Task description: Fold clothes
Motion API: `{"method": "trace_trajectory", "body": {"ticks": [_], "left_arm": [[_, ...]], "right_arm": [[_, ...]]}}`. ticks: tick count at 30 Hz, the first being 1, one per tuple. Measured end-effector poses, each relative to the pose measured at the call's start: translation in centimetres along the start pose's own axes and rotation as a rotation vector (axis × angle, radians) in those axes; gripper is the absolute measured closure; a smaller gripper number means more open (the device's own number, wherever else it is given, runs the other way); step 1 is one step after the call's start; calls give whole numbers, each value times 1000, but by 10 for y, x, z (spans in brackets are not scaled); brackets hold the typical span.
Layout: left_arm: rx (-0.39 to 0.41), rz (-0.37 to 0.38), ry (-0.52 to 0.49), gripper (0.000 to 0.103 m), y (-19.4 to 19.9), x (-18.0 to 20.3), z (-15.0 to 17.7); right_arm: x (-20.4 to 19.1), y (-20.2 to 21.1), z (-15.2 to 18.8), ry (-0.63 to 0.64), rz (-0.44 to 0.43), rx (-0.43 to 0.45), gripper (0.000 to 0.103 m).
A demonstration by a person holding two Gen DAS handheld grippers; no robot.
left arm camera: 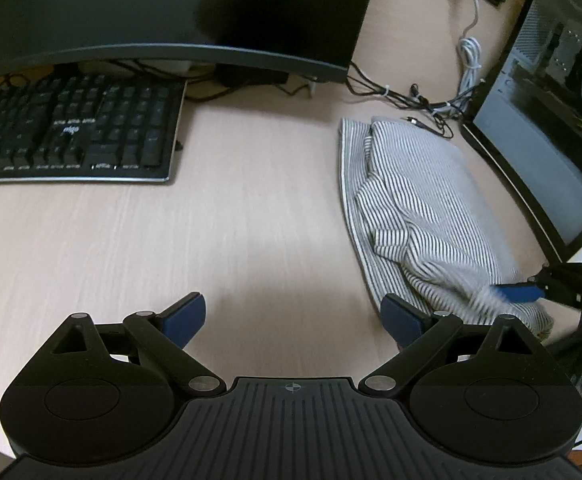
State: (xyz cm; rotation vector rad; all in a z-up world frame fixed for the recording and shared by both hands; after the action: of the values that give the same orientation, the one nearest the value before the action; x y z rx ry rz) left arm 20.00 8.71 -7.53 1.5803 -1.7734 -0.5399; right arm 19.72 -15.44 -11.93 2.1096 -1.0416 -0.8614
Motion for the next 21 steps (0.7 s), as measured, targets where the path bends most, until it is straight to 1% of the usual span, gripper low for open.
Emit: {"method": "trace_trajectory", "body": {"ticks": [1, 2, 3, 5, 9, 11, 13, 15, 16, 18, 20, 21], "left_arm": [[2, 2, -8, 5, 0, 1, -1], [3, 7, -24, 5, 1, 2, -1], [4, 14, -50, 5, 2, 5, -1], [9, 29, -134, 5, 3, 13, 0], [30, 46, -424, 5, 4, 45, 8], [54, 68, -611, 5, 3, 69, 14], [90, 112, -788, 5, 0, 93, 21], [121, 168, -921, 5, -7, 113, 27], [133, 195, -961, 5, -11, 121, 28], [153, 238, -989, 5, -23, 133, 26], [177, 273, -1004, 7, -32, 142, 22], [184, 295, -995, 19, -35, 145, 19]], "right_arm": [[10, 0, -4, -86, -35, -7, 45], [16, -1, -5, -137, -59, -12, 46], [21, -1, -6, -169, -76, -14, 46], [23, 0, -3, -184, -89, -13, 46], [28, -2, -5, -227, -109, -19, 46], [31, -3, -7, -255, -124, -30, 46], [33, -4, -7, -279, -136, -43, 46], [31, -6, -10, -262, -138, -64, 46], [29, -7, -11, -242, -134, -78, 46], [23, -6, -15, -192, -118, -103, 46], [17, 0, -16, -143, -99, -109, 45], [15, 9, -16, -105, -79, -92, 45]]}}
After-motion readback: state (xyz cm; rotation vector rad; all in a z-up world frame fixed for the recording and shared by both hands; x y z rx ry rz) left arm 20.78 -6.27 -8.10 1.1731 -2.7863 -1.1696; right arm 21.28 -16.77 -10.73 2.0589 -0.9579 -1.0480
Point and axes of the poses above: each gripper's, at about its wrist camera, not at the fingertips, and y roughly against the way its jaws point, x to its right, z to its underside, the point moved 6 cm from there along -y, roughly the way its jaws point, and after that the axes turned 3 degrees about x, right-handed, at the moved point
